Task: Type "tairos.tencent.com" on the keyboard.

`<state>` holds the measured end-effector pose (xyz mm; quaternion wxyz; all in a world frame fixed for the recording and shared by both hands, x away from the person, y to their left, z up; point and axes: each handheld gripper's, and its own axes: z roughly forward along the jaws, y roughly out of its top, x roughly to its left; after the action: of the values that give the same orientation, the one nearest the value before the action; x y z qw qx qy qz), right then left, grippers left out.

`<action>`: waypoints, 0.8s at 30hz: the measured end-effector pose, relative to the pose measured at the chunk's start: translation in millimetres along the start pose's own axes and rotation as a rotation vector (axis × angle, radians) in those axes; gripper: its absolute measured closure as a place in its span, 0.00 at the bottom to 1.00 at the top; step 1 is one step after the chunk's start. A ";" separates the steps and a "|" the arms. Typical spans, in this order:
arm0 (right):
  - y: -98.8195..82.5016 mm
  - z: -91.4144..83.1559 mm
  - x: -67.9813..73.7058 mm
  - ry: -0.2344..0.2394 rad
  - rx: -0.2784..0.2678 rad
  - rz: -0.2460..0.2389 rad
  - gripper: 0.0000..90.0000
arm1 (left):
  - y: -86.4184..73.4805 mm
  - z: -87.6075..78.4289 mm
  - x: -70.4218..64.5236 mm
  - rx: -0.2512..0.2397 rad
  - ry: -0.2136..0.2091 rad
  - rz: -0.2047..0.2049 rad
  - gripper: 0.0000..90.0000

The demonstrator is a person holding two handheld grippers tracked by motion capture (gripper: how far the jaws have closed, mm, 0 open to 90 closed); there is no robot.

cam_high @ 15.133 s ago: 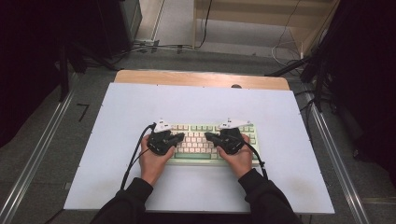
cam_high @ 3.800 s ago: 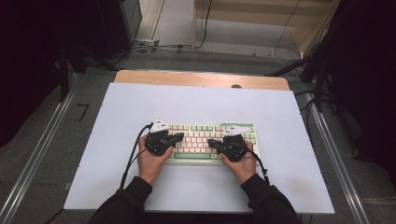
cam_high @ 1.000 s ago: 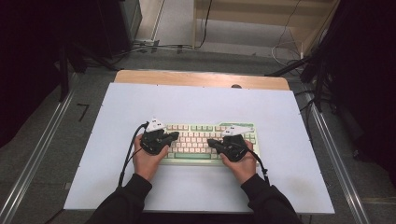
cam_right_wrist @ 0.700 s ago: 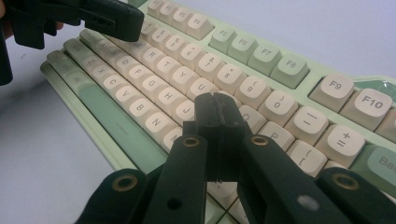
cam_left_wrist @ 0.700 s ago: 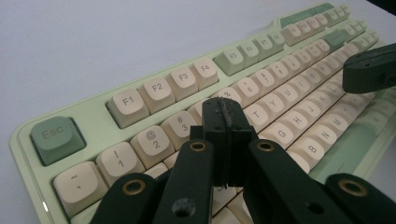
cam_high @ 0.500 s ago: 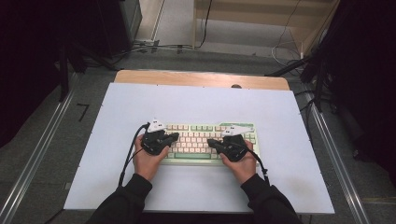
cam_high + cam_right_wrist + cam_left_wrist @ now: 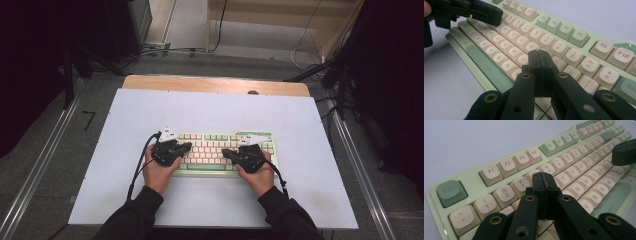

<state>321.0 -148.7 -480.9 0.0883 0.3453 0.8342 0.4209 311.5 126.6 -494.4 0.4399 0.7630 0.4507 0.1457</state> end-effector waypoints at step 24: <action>0.3 -1.4 0.2 0.000 -0.007 0.000 0.98 | 2.0 -5.7 0.6 -0.036 -0.029 -0.030 1.00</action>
<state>320.5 -149.4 -479.9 0.0895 0.3448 0.8328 0.4237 309.5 129.7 -489.7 0.4621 0.7502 0.4529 0.1359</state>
